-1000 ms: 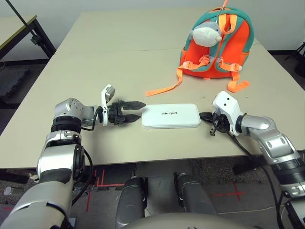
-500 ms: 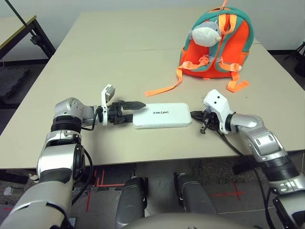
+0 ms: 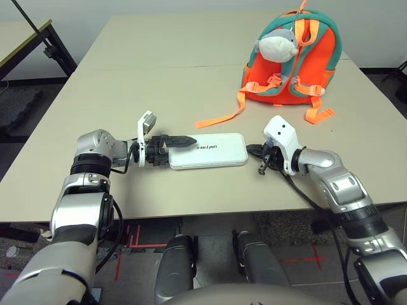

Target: Put the pencil case into the backpack and zip it.

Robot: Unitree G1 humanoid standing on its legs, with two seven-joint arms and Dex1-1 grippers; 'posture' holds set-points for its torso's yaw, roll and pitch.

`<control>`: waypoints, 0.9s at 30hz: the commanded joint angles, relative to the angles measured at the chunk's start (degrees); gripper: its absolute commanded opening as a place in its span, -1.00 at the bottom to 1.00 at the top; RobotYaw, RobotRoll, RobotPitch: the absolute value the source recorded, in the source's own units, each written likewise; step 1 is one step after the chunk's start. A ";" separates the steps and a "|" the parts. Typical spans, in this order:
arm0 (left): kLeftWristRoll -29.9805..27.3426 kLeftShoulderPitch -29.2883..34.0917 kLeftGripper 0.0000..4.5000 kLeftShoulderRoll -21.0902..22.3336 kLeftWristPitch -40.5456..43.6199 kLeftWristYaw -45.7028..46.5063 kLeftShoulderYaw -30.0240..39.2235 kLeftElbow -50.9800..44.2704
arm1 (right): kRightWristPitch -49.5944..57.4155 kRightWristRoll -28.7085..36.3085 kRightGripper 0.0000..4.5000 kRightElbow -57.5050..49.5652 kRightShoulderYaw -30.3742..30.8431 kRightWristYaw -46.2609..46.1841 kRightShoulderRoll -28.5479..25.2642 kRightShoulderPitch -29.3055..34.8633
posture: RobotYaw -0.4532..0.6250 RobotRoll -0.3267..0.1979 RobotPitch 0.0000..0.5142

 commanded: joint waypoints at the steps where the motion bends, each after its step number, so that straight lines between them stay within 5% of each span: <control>1: 2.47 1.51 0.58 -0.17 -0.39 1.06 -1.08 1.95 | 0.11 -0.04 -1.00 -0.46 0.81 -0.01 0.29 -0.64 | -0.47 0.25 -0.57; 8: 3.19 1.54 -0.42 -0.37 -1.85 0.89 0.28 2.08 | 0.24 -0.25 -1.00 -0.07 0.99 -0.03 0.68 -0.73 | -0.46 0.25 -0.58; 14: 2.90 0.78 -0.42 -0.21 -3.04 1.42 2.63 2.20 | -0.18 -0.66 -1.00 0.71 1.06 -0.36 1.21 -1.08 | -0.45 0.25 -0.58; 17: 2.64 0.34 -0.42 -0.09 -3.90 1.78 3.84 1.53 | -0.45 -0.95 -0.75 1.27 0.89 -0.72 1.40 -1.23 | -0.45 0.25 -0.58; 27: -3.17 -6.31 -0.42 1.18 -8.61 8.10 17.27 -3.20 | -1.55 -0.98 0.90 4.63 -1.23 -2.23 0.81 -2.48 | -0.44 0.25 -0.59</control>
